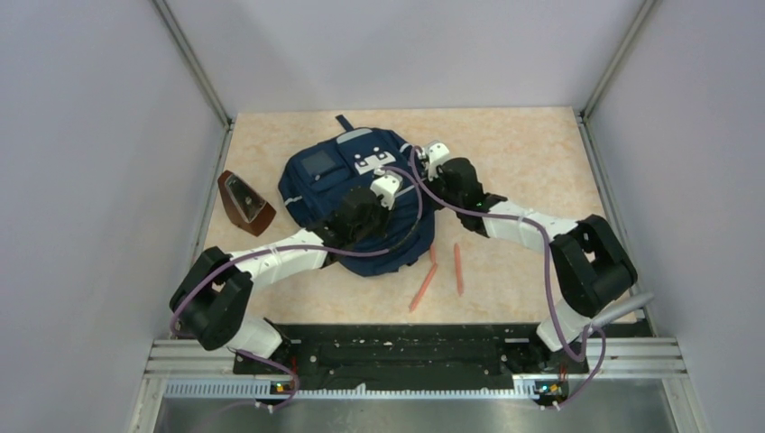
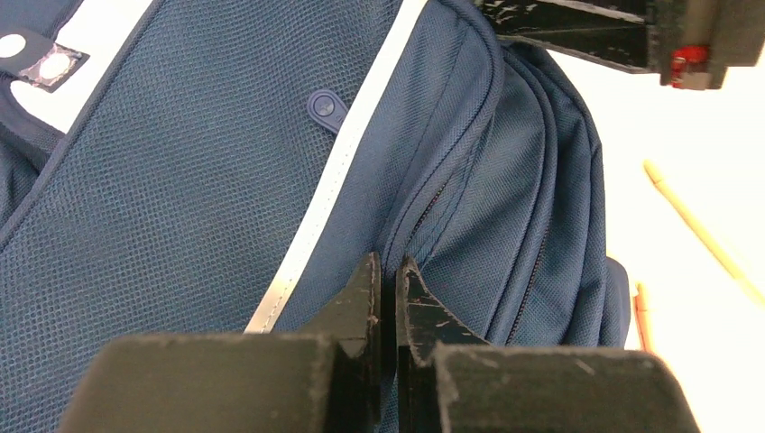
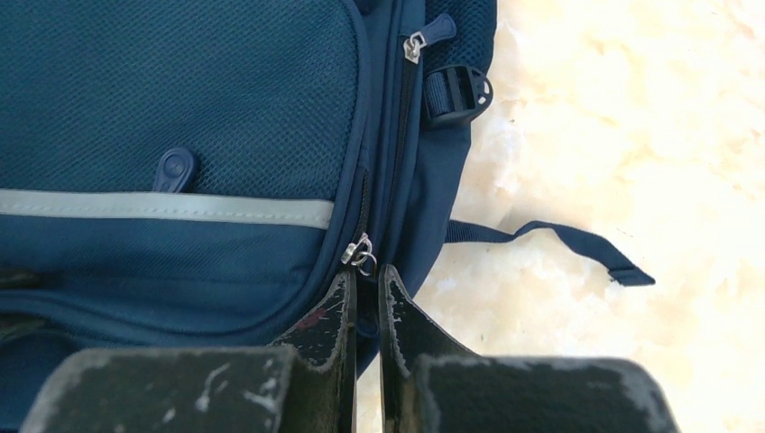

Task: Pack the student bag
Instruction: Adjust the student bag at the center of the board.

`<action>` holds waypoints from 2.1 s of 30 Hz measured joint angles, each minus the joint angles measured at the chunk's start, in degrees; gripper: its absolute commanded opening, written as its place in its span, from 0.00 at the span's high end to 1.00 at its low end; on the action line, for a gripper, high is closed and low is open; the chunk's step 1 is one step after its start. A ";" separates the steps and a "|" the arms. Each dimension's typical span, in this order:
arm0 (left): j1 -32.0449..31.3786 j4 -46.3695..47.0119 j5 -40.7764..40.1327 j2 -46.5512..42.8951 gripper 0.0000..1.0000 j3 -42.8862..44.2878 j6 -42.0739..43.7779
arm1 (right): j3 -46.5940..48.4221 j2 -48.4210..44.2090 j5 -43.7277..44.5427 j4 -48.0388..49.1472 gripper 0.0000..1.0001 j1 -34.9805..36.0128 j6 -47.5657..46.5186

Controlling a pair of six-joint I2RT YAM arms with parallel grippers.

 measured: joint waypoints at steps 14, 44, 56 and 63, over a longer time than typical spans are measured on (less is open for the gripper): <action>0.00 -0.70 -0.79 1.60 1.00 2.73 -5.57 | -5.25 -7.32 -2.56 -0.96 1.00 0.13 5.16; 1.18 -0.66 -2.97 -16.61 0.34 -8.70 -4.07 | -9.44 -10.71 0.96 3.23 1.00 6.43 13.99; 1.18 -2.56 -3.10 -20.65 0.40 -14.23 -1.49 | -9.42 -10.71 1.14 2.80 1.00 6.40 14.34; 0.79 -1.62 -2.36 -16.48 0.82 -13.79 -0.07 | -9.42 -10.75 1.40 2.71 1.00 6.40 14.32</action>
